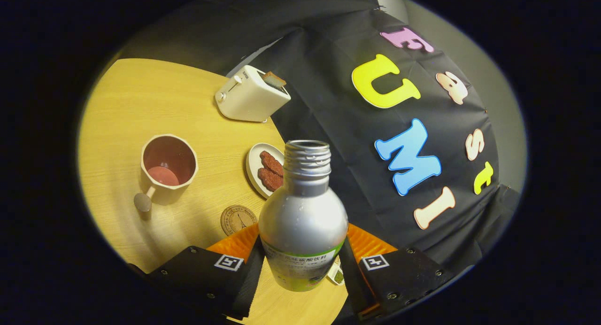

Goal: Take the bottle from table, then pour the juice into the cup, finally place the bottle on the coaster

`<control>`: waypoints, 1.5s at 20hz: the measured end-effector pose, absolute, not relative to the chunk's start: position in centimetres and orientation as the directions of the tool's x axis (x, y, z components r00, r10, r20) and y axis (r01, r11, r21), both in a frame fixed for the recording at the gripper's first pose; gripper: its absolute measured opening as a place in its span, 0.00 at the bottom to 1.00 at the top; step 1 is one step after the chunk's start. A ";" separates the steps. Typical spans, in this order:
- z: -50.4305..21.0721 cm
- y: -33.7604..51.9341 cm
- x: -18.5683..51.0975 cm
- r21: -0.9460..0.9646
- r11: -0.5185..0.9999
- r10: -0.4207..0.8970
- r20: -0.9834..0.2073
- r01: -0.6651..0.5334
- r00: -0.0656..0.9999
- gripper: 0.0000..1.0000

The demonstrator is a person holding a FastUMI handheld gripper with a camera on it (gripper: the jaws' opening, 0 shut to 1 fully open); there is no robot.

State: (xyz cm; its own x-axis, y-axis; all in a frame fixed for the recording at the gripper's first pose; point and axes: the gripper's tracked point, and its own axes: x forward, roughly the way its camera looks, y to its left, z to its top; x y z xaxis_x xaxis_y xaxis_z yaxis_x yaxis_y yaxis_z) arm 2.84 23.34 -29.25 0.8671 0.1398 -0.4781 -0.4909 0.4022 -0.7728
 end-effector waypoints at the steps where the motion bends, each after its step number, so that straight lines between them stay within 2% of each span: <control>1: -29.2 23.5 2.8 -0.783 0.383 0.138 -0.477 -0.491 0.868 0.77; 17: -31.4 25.9 4.6 -0.869 0.064 0.160 -0.476 -0.490 0.865 0.77; 30: -31.4 27.1 4.8 -0.885 -0.123 0.202 -0.465 -0.449 0.862 0.77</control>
